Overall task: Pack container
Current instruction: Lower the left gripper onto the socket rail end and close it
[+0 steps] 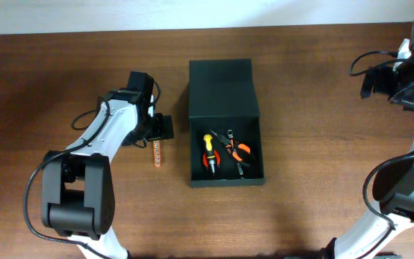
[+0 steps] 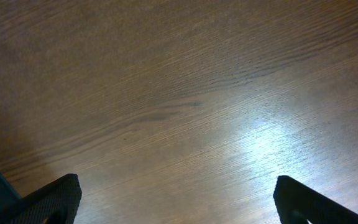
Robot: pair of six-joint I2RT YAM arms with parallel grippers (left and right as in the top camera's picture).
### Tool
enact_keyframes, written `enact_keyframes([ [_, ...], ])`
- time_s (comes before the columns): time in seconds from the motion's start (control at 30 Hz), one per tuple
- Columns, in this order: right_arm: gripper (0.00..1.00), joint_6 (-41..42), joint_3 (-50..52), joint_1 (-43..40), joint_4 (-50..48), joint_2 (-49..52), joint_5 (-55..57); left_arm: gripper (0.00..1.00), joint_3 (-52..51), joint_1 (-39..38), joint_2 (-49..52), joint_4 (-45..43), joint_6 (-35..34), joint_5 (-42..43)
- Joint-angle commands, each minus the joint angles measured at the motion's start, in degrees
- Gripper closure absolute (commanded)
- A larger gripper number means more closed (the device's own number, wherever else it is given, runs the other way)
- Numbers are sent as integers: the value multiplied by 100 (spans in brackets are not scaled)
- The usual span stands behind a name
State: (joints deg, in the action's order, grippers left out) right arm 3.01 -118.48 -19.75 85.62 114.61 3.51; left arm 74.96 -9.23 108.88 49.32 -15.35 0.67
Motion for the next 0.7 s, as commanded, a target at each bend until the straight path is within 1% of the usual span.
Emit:
enact_keyframes([
  [0.0, 1, 48, 20, -20, 2, -44, -28, 1, -28, -52, 79, -24, 129, -310],
  [0.13, 1, 48, 20, -20, 0, -42, -28, 1, -28, -50, 157, -22, 122, -348],
  [0.37, 1, 48, 20, -20, 0, -44, -28, 1, -28, -52, 468, 83, -111, -341],
  [0.67, 1, 48, 20, -20, 2, -42, -28, 1, -26, -90, 492, 57, -240, -348],
])
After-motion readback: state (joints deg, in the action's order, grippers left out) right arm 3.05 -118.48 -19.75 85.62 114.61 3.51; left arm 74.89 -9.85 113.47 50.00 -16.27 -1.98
